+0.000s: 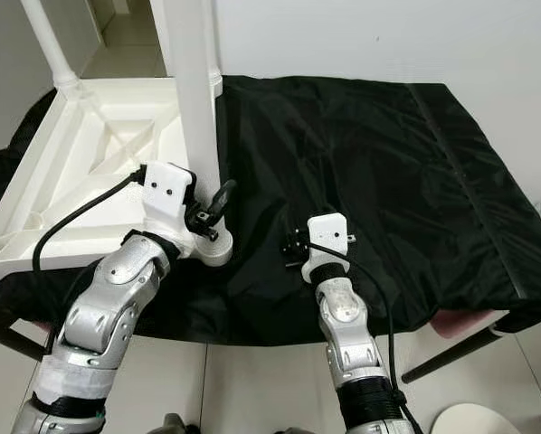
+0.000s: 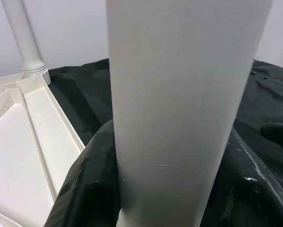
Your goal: Building children table
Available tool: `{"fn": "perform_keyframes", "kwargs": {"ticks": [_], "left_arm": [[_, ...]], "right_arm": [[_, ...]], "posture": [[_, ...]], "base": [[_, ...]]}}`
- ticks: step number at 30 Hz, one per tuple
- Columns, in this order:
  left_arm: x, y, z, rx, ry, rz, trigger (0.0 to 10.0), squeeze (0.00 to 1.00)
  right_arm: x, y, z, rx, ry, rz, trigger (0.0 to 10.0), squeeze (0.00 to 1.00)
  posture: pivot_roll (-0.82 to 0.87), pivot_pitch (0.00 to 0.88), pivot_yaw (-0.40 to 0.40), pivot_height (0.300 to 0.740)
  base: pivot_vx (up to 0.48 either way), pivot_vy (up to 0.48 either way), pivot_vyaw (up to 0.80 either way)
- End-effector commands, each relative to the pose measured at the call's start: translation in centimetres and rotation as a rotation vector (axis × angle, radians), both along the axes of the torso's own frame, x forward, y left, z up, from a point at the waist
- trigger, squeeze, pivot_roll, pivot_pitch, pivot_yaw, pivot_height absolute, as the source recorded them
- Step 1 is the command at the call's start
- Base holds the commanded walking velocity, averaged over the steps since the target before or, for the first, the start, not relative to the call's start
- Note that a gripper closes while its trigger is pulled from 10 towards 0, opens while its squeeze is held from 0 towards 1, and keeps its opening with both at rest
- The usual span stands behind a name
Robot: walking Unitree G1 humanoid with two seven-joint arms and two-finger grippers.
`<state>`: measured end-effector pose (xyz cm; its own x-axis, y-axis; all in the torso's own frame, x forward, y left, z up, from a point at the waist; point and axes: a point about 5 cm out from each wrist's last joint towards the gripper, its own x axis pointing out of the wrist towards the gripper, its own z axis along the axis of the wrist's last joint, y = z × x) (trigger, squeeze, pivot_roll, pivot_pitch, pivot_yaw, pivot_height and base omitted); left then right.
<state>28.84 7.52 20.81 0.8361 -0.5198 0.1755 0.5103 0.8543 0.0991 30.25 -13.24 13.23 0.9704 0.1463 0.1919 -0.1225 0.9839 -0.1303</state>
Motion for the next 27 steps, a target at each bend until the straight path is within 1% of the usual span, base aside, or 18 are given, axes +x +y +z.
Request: {"fn": "perform_keyframes", "kwargs": {"ticks": [1, 5, 6, 7, 8, 9, 10, 11, 13, 18, 19, 22, 23, 26, 27], "left_arm": [[-1.4, -1.7, -1.3, 0.065, 0.062, -0.300, 10.0, 0.00], [-1.6, -1.7, -1.3, 0.050, 0.075, -0.308, 10.0, 0.00], [-1.7, -1.8, -1.3, 0.053, 0.072, -0.309, 10.0, 1.00], [-1.7, -1.8, -1.4, 0.073, 0.067, -0.292, 10.0, 1.00], [-1.6, -1.7, -1.5, 0.095, 0.073, -0.274, 10.0, 0.00], [-1.6, -1.7, -1.5, 0.095, 0.073, -0.274, 10.0, 0.00], [-1.4, -1.1, -1.7, 0.111, 0.096, -0.238, 10.0, 0.00], [-1.4, -0.8, -1.6, 0.110, 0.104, -0.226, 10.0, 0.00], [-1.4, -0.7, -1.6, 0.109, 0.108, -0.219, 10.0, 0.00], [-1.2, 0.3, -1.2, 0.102, 0.100, -0.140, 10.0, 0.00], [-1.2, 0.3, -1.2, 0.102, 0.100, -0.140, 10.0, 0.00], [-1.3, 1.5, -1.2, 0.143, 0.097, -0.078, 10.0, 0.00], [-1.3, 1.5, -1.2, 0.143, 0.097, -0.078, 10.0, 0.00], [-1.7, 2.4, -1.1, 0.152, 0.107, -0.054, 10.0, 0.00], [-1.7, 2.4, -1.1, 0.152, 0.107, -0.054, 10.0, 0.00]], "right_arm": [[0.1, 0.3, -0.1, -0.001, 0.002, 0.012, 10.0, 0.00], [0.1, 0.3, -0.1, -0.001, 0.001, 0.014, 10.0, 0.00], [0.2, 0.4, 0.0, -0.002, 0.000, 0.020, 10.0, 0.00], [0.2, 0.5, 0.0, -0.003, -0.001, 0.026, 10.0, 0.00], [0.2, 0.7, 0.0, -0.002, 0.001, 0.047, 10.0, 0.00], [0.2, 0.7, 0.0, -0.002, 0.001, 0.047, 10.0, 0.00], [0.1, 0.8, 0.0, -0.003, 0.000, 0.082, 10.0, 0.00], [0.1, 0.7, 0.0, -0.004, 0.001, 0.089, 10.0, 0.00], [0.1, 0.7, 0.0, -0.005, 0.001, 0.091, 10.0, 0.00], [0.2, 0.2, 0.0, -0.018, 0.000, 0.077, 10.0, 0.00], [0.2, 0.2, 0.0, -0.018, 0.000, 0.077, 10.0, 0.00], [0.2, -0.1, 0.1, -0.024, -0.002, 0.072, 10.0, 0.00], [0.2, -0.1, 0.1, -0.024, -0.002, 0.072, 10.0, 0.00], [0.2, -0.2, 0.1, -0.029, -0.005, 0.077, 10.0, 0.00], [0.2, -0.2, 0.1, -0.029, -0.005, 0.077, 10.0, 0.00]], "posture": [[-0.09, 0.101, 0.018, 0.740], [-0.09, 0.101, 0.018, 0.740], [-0.08, 0.097, 0.017, 0.740], [-0.08, 0.098, 0.016, 0.740], [-0.08, 0.096, 0.019, 0.740], [-0.08, 0.096, 0.019, 0.740], [-0.09, 0.095, 0.021, 0.740], [-0.09, 0.095, 0.021, 0.740], [-0.09, 0.095, 0.021, 0.740], [-0.10, 0.090, 0.024, 0.740], [-0.10, 0.090, 0.024, 0.740], [-0.10, 0.089, 0.023, 0.740], [-0.10, 0.089, 0.023, 0.740], [-0.10, 0.097, 0.024, 0.740], [-0.10, 0.097, 0.024, 0.740]], "base": [[0.000, 0.000, 0.00], [0.000, 0.000, 0.00], [0.000, 0.000, 0.00], [0.000, 0.000, 0.00], [0.000, 0.000, 0.00], [0.000, 0.000, 0.00], [0.000, 0.000, 0.00], [0.000, 0.000, 0.00], [0.000, 0.000, 0.00], [0.000, 0.000, 0.00], [0.000, 0.000, 0.00], [0.000, 0.000, 0.00], [0.000, 0.000, 0.00], [0.000, 0.000, 0.00], [0.000, 0.000, 0.00]]}}
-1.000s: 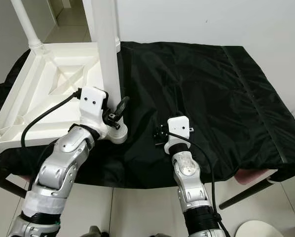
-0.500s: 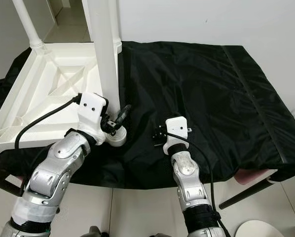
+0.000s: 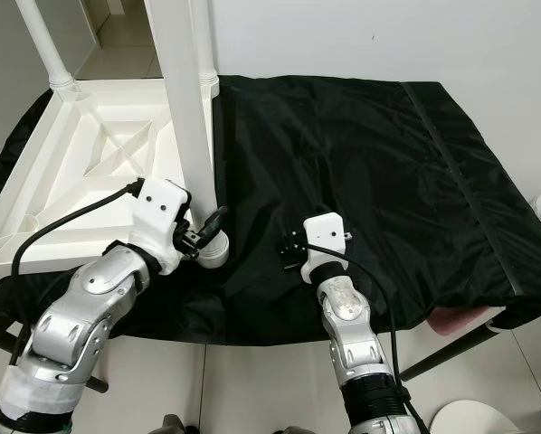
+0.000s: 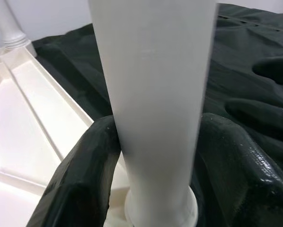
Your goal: Building children table
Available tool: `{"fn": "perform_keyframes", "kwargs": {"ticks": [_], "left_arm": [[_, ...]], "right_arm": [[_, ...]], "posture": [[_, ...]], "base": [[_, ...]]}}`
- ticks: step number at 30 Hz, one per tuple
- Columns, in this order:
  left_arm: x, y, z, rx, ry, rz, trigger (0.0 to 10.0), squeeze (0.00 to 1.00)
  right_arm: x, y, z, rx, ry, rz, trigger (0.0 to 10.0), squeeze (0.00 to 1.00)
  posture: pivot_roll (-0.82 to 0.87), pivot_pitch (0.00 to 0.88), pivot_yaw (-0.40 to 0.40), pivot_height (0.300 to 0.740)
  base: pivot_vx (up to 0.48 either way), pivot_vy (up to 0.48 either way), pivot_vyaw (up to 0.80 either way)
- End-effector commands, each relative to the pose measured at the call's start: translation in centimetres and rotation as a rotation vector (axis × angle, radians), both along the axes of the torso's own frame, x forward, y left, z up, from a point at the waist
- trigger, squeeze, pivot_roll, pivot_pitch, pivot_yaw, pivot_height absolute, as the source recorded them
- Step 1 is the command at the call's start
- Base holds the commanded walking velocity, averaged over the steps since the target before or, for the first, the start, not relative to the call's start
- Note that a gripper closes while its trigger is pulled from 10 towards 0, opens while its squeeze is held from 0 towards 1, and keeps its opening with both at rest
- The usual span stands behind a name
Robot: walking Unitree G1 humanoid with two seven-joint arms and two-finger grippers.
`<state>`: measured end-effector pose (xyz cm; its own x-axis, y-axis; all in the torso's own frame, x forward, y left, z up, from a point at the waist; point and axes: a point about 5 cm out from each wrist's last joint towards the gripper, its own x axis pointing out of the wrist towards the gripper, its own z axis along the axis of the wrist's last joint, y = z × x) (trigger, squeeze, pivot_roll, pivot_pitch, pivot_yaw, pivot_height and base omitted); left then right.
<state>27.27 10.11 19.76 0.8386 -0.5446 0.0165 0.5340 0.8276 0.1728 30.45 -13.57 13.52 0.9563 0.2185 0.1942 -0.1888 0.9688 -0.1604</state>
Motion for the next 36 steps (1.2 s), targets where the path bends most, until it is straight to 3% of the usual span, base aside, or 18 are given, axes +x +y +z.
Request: {"fn": "perform_keyframes", "kwargs": {"ticks": [1, 5, 6, 10, 11, 12, 13, 16, 19, 25, 27, 33, 36], "left_arm": [[-0.4, 0.2, 0.0, 0.003, 0.015, -0.038, 10.0, 0.00], [-1.1, 0.8, 0.0, 0.000, 0.022, -0.044, 10.0, 0.00], [-2.1, 1.0, 0.2, -0.031, 0.031, -0.101, 10.0, 1.00], [-3.5, 1.2, 0.4, -0.003, 0.035, -0.175, 10.0, 1.00], [-3.8, 1.3, 0.3, 0.031, 0.040, -0.188, 10.0, 0.90], [-3.8, 1.3, 0.3, 0.031, 0.040, -0.188, 10.0, 0.90], [-3.9, 1.7, 0.1, 0.085, 0.043, -0.176, 10.0, 0.00], [-4.0, 2.0, -0.1, 0.117, 0.046, -0.167, 10.0, 0.00], [-3.6, 2.9, -0.2, 0.163, 0.053, -0.079, 10.0, 0.00], [-3.3, 3.1, -0.5, 0.191, 0.053, -0.017, 10.0, 0.00], [-3.3, 3.1, -0.5, 0.191, 0.053, -0.017, 10.0, 0.00], [-3.6, 3.4, -0.9, 0.238, 0.067, -0.006, 10.0, 0.00], [-3.7, 3.5, -1.0, 0.254, 0.070, -0.007, 10.0, 0.00]], "right_arm": [[0.0, 0.1, -0.1, 0.001, 0.002, 0.010, 10.0, 0.00], [0.0, 0.1, 0.0, -0.003, 0.001, 0.024, 10.0, 0.00], [0.0, 0.5, 0.1, -0.010, -0.006, 0.061, 10.0, 0.00], [-0.2, 1.2, 0.4, -0.021, -0.015, 0.150, 10.0, 0.00], [-0.3, 1.6, 0.5, -0.023, -0.016, 0.200, 10.0, 0.00], [-0.3, 1.6, 0.5, -0.023, -0.016, 0.200, 10.0, 0.00], [-0.5, 2.0, 0.7, -0.026, -0.015, 0.270, 10.0, 0.00], [-0.7, 2.3, 0.9, -0.028, -0.014, 0.316, 10.0, 0.00], [-1.0, 2.9, 1.5, -0.038, 0.011, 0.487, 10.0, 0.00], [-1.0, 3.2, 1.8, -0.051, 0.033, 0.570, 10.0, 0.00], [-1.0, 3.2, 1.8, -0.051, 0.033, 0.570, 10.0, 0.00], [-1.4, 3.6, 2.2, -0.096, 0.091, 0.775, 10.0, 0.00], [-1.2, 3.6, 2.5, -0.105, 0.091, 0.807, 10.0, 0.00]], "posture": [[-0.10, 0.100, 0.023, 0.740], [-0.09, 0.104, 0.018, 0.740], [-0.08, 0.109, 0.015, 0.740], [-0.08, 0.111, 0.012, 0.740], [-0.07, 0.112, 0.011, 0.740], [-0.07, 0.112, 0.011, 0.740], [-0.07, 0.115, 0.011, 0.740], [-0.07, 0.115, 0.011, 0.740], [-0.06, 0.116, 0.003, 0.740], [-0.05, 0.115, 0.002, 0.740], [-0.05, 0.115, 0.002, 0.740], [-0.04, 0.102, 0.001, 0.740], [-0.04, 0.100, -0.001, 0.740]], "base": [[0.000, 0.000, 0.00], [0.000, 0.000, 0.00], [0.000, 0.000, 0.00], [0.000, 0.000, 0.00], [0.000, 0.000, 0.00], [0.000, 0.000, 0.00], [0.000, 0.000, 0.00], [0.000, 0.000, 0.00], [0.000, 0.000, 0.00], [0.000, 0.000, 0.00], [0.000, 0.000, 0.00], [0.000, 0.000, 0.00], [0.000, 0.000, 0.00]]}}
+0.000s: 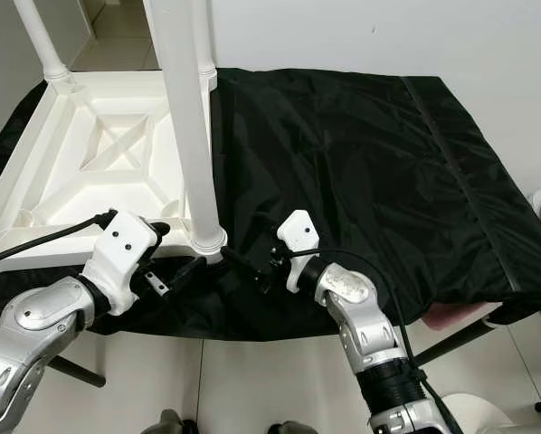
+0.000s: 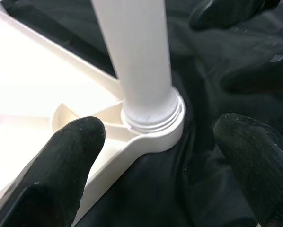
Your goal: Building children table
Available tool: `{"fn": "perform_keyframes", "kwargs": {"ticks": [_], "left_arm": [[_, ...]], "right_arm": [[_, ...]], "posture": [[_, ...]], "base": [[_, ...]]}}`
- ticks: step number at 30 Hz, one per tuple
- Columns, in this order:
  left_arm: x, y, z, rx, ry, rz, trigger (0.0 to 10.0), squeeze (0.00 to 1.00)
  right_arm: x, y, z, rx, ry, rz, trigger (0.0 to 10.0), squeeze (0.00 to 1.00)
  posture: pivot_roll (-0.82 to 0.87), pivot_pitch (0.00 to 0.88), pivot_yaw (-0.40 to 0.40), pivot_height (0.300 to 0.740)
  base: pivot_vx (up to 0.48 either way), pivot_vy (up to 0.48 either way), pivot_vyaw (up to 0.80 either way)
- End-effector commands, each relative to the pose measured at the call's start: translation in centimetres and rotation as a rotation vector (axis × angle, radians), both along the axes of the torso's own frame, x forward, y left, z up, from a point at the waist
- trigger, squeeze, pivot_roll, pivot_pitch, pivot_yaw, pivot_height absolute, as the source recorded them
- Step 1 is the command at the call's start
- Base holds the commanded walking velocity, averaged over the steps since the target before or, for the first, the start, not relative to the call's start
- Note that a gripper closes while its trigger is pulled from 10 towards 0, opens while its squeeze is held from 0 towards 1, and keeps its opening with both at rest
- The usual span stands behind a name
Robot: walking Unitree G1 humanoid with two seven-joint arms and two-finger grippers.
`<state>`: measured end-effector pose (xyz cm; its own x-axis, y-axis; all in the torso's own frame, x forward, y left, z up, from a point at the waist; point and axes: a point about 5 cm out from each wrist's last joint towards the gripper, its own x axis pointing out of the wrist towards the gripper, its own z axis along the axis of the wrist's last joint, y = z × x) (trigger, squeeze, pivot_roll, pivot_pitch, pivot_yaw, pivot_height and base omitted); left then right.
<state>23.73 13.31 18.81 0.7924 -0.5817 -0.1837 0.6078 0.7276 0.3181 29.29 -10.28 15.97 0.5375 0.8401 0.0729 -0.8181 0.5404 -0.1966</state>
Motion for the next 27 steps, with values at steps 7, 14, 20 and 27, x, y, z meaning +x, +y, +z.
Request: {"fn": "perform_keyframes", "kwargs": {"ticks": [7, 14, 20, 27], "left_arm": [[-0.1, 1.0, -0.7, 0.090, -0.018, 0.101, 10.0, 0.00], [0.7, 1.6, -1.0, 0.123, -0.022, 0.196, 10.0, 0.00], [2.5, 4.0, -1.2, 0.130, -0.003, 0.445, 10.0, 0.00], [3.8, 5.5, -1.2, 0.136, -0.001, 0.606, 10.0, 0.00]], "right_arm": [[0.7, 1.0, 0.8, 0.009, -0.018, 0.031, 10.0, 0.00], [1.2, 2.4, 1.1, 0.053, -0.012, 0.018, 10.0, 0.00], [1.3, 5.6, 2.0, 0.143, -0.008, -0.001, 10.0, 0.00], [1.5, 6.9, 2.4, 0.197, 0.001, -0.048, 10.0, 0.00]], "posture": [[-0.03, 0.095, 0.001, 0.740], [-0.03, 0.098, -0.001, 0.740], [-0.02, 0.111, -0.006, 0.740], [-0.01, 0.118, -0.007, 0.740]], "base": [[0.000, 0.000, 0.00], [0.000, 0.000, 0.00], [0.000, 0.000, 0.00], [0.000, 0.000, 0.00]]}}
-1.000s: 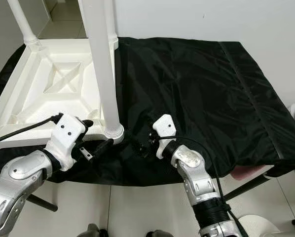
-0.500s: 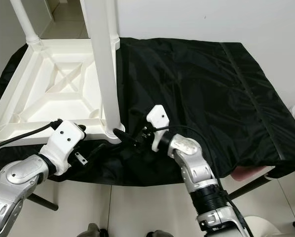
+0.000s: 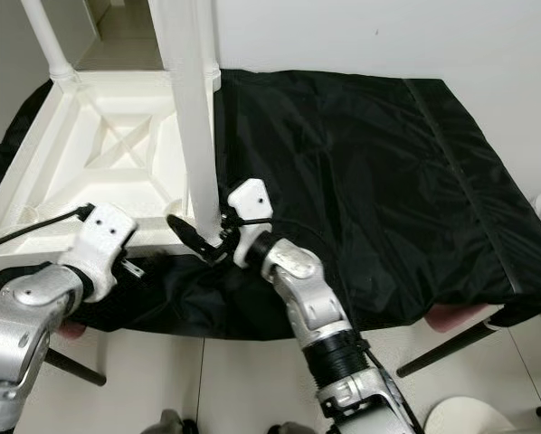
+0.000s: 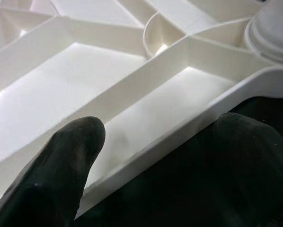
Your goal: Building children table
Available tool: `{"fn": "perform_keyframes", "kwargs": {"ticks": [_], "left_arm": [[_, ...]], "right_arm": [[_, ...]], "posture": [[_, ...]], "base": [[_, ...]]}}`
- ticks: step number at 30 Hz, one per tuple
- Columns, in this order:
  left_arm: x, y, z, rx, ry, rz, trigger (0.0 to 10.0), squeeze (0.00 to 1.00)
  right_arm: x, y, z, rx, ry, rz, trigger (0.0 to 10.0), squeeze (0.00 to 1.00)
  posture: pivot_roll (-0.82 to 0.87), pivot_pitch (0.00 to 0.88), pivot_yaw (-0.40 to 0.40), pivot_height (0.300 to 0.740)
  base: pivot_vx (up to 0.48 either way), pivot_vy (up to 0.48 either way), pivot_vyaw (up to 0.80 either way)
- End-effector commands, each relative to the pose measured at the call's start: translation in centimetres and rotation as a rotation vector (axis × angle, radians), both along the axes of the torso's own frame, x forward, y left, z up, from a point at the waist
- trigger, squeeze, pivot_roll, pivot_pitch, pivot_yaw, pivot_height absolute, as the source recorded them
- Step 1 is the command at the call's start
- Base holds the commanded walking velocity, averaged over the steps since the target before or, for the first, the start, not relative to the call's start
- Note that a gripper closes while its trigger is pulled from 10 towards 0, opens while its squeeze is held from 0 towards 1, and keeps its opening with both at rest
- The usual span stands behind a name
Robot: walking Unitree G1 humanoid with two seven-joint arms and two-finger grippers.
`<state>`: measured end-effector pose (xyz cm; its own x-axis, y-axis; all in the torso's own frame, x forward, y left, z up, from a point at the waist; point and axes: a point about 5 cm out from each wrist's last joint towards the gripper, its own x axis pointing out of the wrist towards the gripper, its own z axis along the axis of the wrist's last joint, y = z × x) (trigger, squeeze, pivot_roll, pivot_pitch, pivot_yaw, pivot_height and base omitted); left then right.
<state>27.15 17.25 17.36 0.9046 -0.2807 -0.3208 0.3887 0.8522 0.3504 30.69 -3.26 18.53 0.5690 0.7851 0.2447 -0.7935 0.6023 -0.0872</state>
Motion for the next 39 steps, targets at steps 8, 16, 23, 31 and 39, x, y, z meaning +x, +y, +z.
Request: {"fn": "perform_keyframes", "kwargs": {"ticks": [8, 16, 23, 31, 39], "left_arm": [[1.2, 2.5, -0.7, 0.151, -0.063, 0.292, 10.0, 0.00], [1.4, 3.6, -1.3, 0.195, -0.030, 0.318, 10.0, 0.00], [1.8, 4.1, -1.4, 0.216, -0.017, 0.328, 10.0, 0.00], [2.0, 4.5, -1.6, 0.244, -0.017, 0.327, 10.0, 0.00], [2.6, 4.5, -1.4, 0.270, -0.040, 0.304, 10.0, 0.00]], "right_arm": [[0.5, 0.1, 0.1, 0.037, 0.007, -0.144, 10.0, 0.00], [1.1, -0.9, 0.4, 0.092, 0.029, -0.256, 10.0, 0.00], [1.3, -2.0, 0.4, 0.135, 0.051, -0.339, 10.0, 0.00], [1.1, -2.8, 0.0, 0.191, 0.079, -0.441, 10.0, 0.00], [0.6, -3.8, -0.7, 0.208, 0.092, -0.516, 10.0, 0.00]], "posture": [[-0.03, 0.121, 0.003, 0.740], [-0.03, 0.120, 0.003, 0.740], [-0.03, 0.117, 0.002, 0.740], [-0.04, 0.110, -0.003, 0.740], [-0.05, 0.098, -0.006, 0.740]], "base": [[0.000, 0.000, 0.00], [0.000, 0.000, 0.00], [0.000, 0.000, 0.00], [0.000, 0.000, 0.00], [0.000, 0.000, 0.00]]}}
